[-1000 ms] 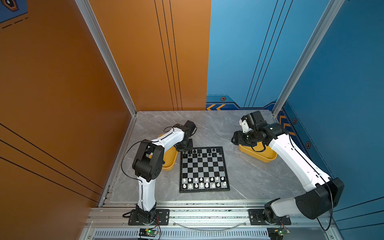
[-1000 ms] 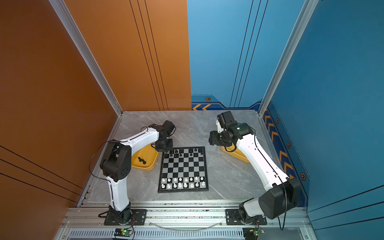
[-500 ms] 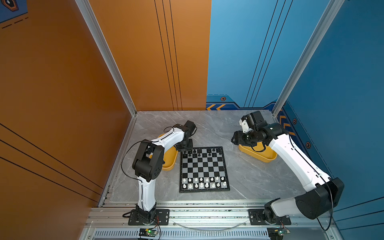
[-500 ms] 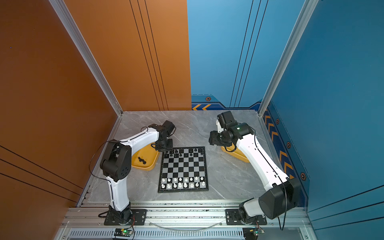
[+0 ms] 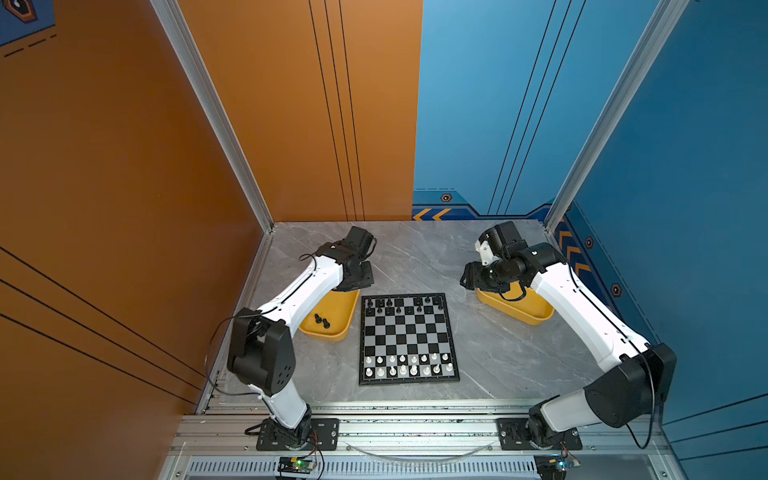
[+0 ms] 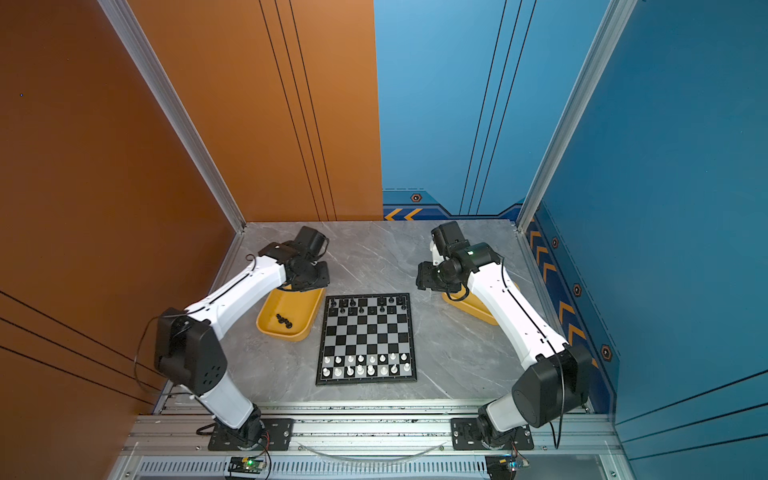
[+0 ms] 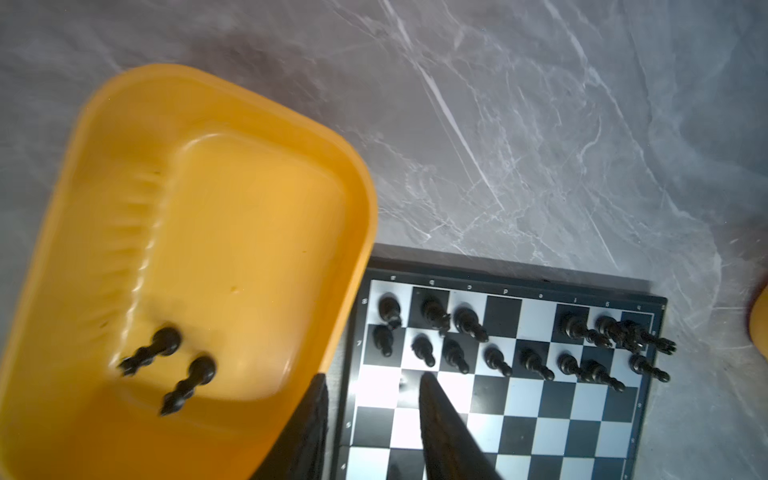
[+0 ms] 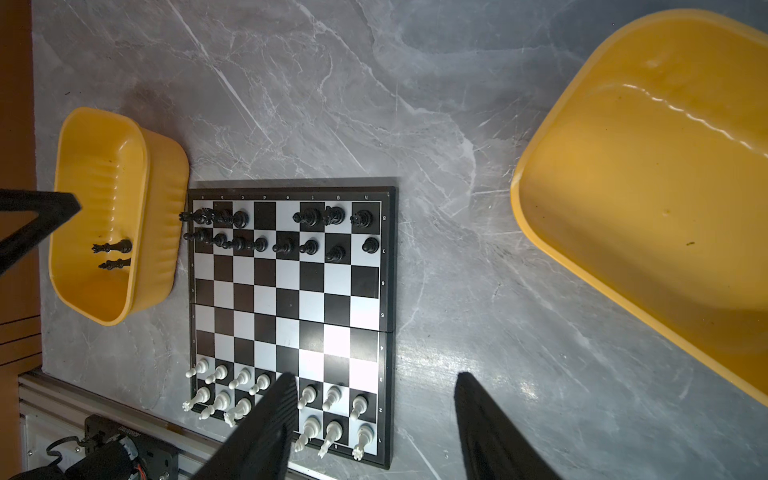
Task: Set up the chess pieces on the board
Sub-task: 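Swing the left gripper back over the black-piece tray and lower it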
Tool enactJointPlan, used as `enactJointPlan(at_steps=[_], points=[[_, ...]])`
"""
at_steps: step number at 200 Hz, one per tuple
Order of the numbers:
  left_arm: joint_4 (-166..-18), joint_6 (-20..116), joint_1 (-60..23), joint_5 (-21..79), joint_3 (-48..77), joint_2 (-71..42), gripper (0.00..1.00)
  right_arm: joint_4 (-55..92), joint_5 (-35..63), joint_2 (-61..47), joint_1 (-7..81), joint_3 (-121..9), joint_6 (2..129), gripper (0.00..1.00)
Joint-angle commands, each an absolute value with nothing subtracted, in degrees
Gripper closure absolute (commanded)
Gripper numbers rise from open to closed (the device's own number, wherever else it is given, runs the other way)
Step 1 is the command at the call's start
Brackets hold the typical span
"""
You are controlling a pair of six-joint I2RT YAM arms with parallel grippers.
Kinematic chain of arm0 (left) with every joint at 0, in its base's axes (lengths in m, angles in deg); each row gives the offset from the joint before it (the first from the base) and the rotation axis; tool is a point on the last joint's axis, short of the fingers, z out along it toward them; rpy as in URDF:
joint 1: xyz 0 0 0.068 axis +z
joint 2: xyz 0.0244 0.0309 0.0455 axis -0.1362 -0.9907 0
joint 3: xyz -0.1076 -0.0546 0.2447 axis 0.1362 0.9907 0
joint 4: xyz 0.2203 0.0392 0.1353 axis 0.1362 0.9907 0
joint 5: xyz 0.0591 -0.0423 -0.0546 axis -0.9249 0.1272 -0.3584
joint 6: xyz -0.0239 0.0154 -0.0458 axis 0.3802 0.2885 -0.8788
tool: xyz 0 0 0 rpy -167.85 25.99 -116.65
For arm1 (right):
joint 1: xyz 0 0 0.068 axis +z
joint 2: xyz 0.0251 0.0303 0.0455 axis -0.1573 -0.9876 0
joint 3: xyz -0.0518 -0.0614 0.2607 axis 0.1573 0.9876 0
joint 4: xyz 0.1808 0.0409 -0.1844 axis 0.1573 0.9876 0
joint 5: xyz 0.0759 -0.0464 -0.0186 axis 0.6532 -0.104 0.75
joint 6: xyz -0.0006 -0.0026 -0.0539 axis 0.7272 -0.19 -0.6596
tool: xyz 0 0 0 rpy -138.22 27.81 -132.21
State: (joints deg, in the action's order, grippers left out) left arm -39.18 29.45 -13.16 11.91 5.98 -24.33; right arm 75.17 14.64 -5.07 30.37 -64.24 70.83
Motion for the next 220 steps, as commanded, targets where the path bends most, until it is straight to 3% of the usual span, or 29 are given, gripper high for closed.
enactJointPlan(at_steps=[1,47,104,220], points=[[-35.1,28.5,-11.0,8.3,11.2,-19.9,0.59,74.5,15.6,-6.6,30.8,-66.8,70.2,0.37],[-32.8,27.6,-7.1,8.6,21.7,-14.3,0.59,74.7,16.7,-9.2,30.9,-69.2,69.2,0.37],[-36.7,26.4,-5.1,9.7,26.7,-16.3,0.59,74.6,17.7,-10.9,31.5,-70.4,68.8,0.37],[-42.3,30.2,-0.9,12.3,26.5,-24.5,0.62,74.8,15.7,-8.3,31.4,-67.8,69.8,0.37]])
